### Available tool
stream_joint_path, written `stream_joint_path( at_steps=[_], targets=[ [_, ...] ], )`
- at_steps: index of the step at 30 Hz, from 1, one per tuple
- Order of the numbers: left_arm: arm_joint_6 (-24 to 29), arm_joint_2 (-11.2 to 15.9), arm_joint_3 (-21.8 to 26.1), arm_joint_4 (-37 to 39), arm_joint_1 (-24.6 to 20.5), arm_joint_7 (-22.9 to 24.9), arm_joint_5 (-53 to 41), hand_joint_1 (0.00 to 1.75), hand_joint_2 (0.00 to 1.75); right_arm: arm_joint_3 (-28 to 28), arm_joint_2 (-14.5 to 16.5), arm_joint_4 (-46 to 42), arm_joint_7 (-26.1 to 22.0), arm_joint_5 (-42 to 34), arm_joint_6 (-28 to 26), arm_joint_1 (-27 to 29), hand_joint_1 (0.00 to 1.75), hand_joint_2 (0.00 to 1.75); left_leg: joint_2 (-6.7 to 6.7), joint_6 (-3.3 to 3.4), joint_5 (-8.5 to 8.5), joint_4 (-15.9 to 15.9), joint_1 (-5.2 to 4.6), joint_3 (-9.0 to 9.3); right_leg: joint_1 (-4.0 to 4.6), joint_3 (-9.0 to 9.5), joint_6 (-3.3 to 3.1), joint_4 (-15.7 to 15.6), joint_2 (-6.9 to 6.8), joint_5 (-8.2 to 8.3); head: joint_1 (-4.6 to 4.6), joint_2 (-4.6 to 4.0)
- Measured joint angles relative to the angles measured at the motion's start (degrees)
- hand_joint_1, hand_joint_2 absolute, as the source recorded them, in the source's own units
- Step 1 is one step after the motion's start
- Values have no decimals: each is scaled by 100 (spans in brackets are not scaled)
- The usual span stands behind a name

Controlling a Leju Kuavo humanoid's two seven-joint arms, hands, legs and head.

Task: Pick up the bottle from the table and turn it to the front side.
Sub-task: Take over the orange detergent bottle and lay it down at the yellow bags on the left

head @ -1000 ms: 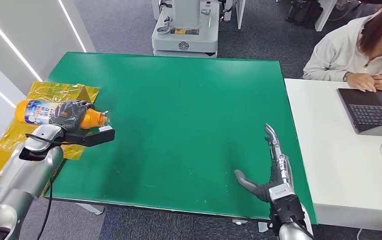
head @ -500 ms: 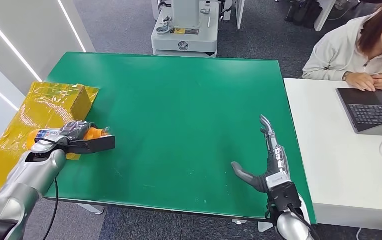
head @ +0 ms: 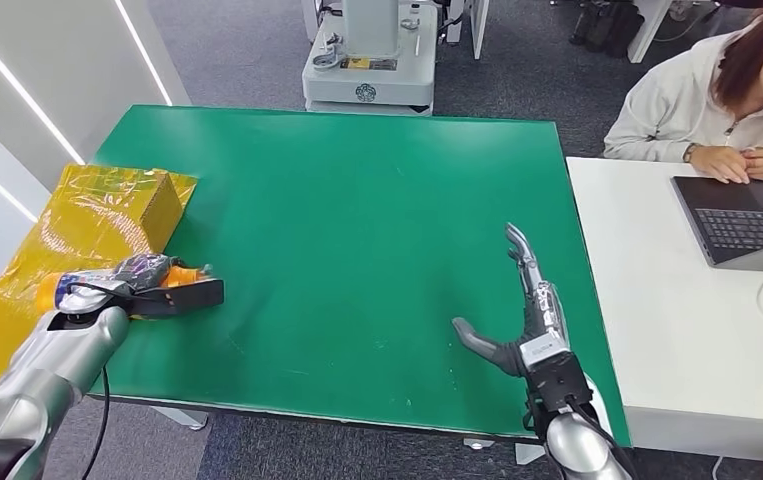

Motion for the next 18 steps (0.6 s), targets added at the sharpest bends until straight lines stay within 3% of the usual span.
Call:
stream_joint_path(
  at_steps=[9,13,18],
  targets=[
    [1151,-134,6,-29,281,-531,319,0,175,173,-2,75,17,-66,-33,-96,0,175,-10,-4,4,0,-3,5,0,8,0,-1,-10,0,0,0],
    [2066,-379,113,-221,624,-857,702,0,175,227,-2,102,43,-92,-87,-105,0,175,-10,-2,5,2,-3,2,0,8,1,-2,-10,0,1,1],
    [2669,-656,289,-474,922,-1171,1135,0,175,283,-4,166,46,-173,-150,-140,0,175,-7,-1,5,3,-2,0,-1,4,1,-3,-6,1,0,0]
  ],
)
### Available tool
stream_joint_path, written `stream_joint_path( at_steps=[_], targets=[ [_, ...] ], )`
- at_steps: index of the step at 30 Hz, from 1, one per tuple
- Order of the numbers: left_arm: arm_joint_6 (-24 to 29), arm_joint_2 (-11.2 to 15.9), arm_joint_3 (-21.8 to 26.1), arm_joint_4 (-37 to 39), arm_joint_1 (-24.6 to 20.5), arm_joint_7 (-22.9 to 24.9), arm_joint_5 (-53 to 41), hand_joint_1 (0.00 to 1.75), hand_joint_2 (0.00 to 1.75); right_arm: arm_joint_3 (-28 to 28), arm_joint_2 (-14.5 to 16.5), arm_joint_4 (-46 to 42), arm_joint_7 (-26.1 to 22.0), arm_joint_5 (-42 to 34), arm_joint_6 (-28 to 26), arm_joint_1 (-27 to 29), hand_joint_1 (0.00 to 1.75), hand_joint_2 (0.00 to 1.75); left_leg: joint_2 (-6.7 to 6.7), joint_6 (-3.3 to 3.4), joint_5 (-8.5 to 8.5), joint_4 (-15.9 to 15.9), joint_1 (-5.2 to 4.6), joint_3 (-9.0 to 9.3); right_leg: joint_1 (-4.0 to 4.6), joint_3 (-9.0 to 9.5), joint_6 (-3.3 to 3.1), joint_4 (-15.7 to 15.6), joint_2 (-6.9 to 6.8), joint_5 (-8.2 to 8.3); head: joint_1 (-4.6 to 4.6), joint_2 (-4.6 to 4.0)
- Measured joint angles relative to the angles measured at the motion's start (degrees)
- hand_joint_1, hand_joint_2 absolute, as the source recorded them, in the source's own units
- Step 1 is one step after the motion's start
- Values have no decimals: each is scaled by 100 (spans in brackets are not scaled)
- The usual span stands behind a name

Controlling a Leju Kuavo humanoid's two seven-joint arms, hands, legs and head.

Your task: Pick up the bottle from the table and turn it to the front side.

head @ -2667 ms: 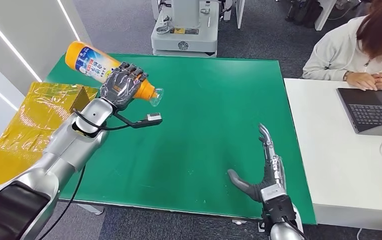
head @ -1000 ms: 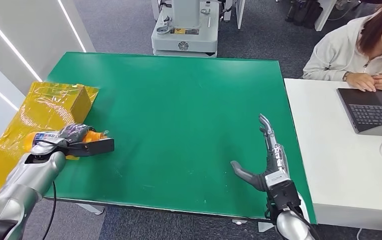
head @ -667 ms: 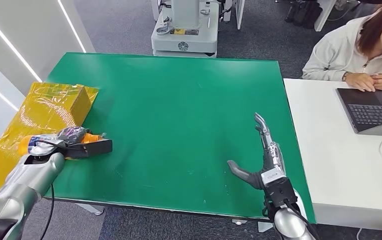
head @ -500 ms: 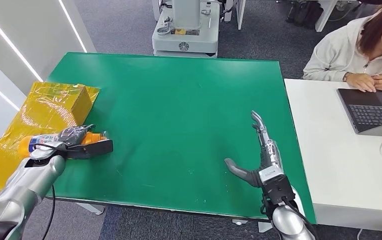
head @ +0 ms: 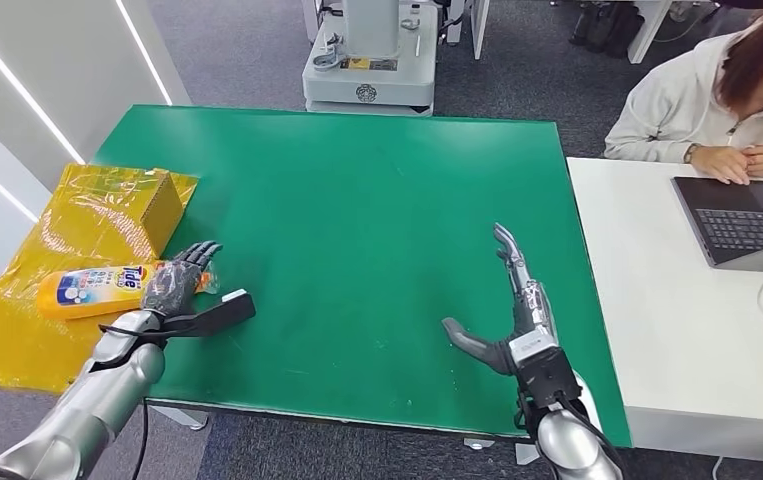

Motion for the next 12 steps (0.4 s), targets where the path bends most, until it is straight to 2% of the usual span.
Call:
stream_joint_path(
  at_steps=[2,4,7,10,12],
  targets=[
    [594,-193,191,-244,174,-496,625,0,175,49,0,59,-24,-112,-59,-40,0,175,-3,0,0,0,0,-1,0,0,0,0,-2,0,-1,0],
    [1214,-481,432,-633,417,-1221,1474,0,175,107,0,158,-104,-264,-135,-95,0,175,-3,1,-1,0,-1,-2,-1,0,0,-1,-3,0,-1,1],
    [1724,-999,778,-1490,831,-2054,2298,0,175,217,0,370,-277,-494,-246,-176,0,175,-2,5,-4,1,-1,-3,-1,0,1,-6,-2,0,1,1],
    [1780,-1415,998,-2437,1163,-2242,2377,0,175,308,0,527,-408,-649,-308,-191,0,175,-4,7,-5,2,-1,-6,-2,0,2,-9,-4,-1,1,0],
    [1784,-1562,1047,-2857,1288,-2254,2369,0,175,346,0,585,-455,-697,-332,-185,0,175,-3,7,-5,2,0,-6,-2,0,2,-8,-4,-1,1,0]
  ],
)
